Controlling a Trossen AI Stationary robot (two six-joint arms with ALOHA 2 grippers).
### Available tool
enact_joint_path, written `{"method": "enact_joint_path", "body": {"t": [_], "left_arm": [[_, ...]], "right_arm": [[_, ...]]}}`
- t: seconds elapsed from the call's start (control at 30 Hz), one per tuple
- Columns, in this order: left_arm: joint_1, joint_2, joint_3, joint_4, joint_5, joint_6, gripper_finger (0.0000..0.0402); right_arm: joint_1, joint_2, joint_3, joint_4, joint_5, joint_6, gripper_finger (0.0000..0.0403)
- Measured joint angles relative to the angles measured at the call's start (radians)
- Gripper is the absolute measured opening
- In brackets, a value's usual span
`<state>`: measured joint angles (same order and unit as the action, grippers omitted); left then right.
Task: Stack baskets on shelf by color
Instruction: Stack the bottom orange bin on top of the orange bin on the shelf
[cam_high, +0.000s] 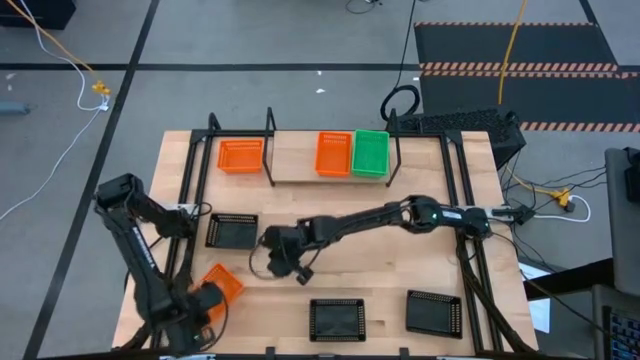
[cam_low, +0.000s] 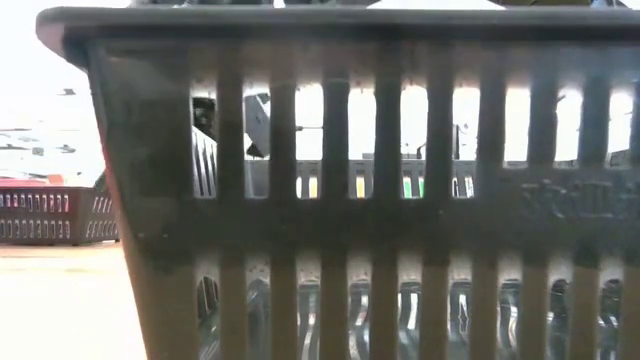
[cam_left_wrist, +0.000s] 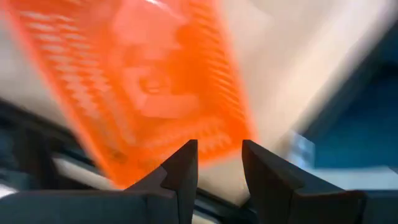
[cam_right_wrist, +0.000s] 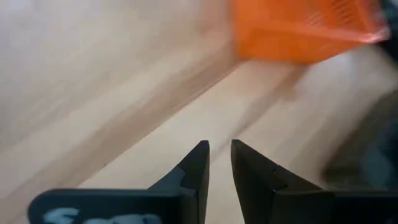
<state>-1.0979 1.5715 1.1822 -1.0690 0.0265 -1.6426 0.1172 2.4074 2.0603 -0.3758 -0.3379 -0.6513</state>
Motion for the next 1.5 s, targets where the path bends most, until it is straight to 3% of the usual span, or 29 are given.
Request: {"method": "enact_joint_path", "body": {"t": [0.13, 0.4, 0.63, 0.8, 1.03, 1.2, 1.5], "left_arm": [[-0.055, 0.001, 0.011, 0.118, -0.009, 0.024, 0.0127], [-0.115, 0.066, -0.052, 0.121, 0.053, 0.020, 0.0127], [-0.088, 0.097, -0.059, 0.103, 0.055, 0.078, 0.0127], [-0.058, 0.084, -0.048, 0.082, 0.020, 0.172, 0.0127], [0.054, 0.084, -0.056, 0.078, -0.207, 0.369, 0.0127], [0.165, 0.076, -0.024, 0.073, -0.197, 0.531, 0.0127], [0.335, -0.023, -0.024, -0.304, -0.338, 0.619, 0.0127]], "right_arm": [[-0.050, -0.139, -0.242, 0.244, -0.040, 0.105, 0.0048], [-0.106, -0.487, -0.847, 0.883, -0.006, 0.280, 0.0043], [-0.123, -0.711, -1.170, 1.132, 0.051, 0.370, 0.0043], [-0.122, -0.805, -1.276, 1.176, 0.103, 0.405, 0.0043], [-0.122, -0.841, -1.292, 1.210, 0.105, 0.405, 0.0043], [-0.122, -0.841, -1.293, 1.231, 0.105, 0.408, 0.0043], [-0.122, -0.841, -1.293, 1.232, 0.105, 0.443, 0.0043]]}}
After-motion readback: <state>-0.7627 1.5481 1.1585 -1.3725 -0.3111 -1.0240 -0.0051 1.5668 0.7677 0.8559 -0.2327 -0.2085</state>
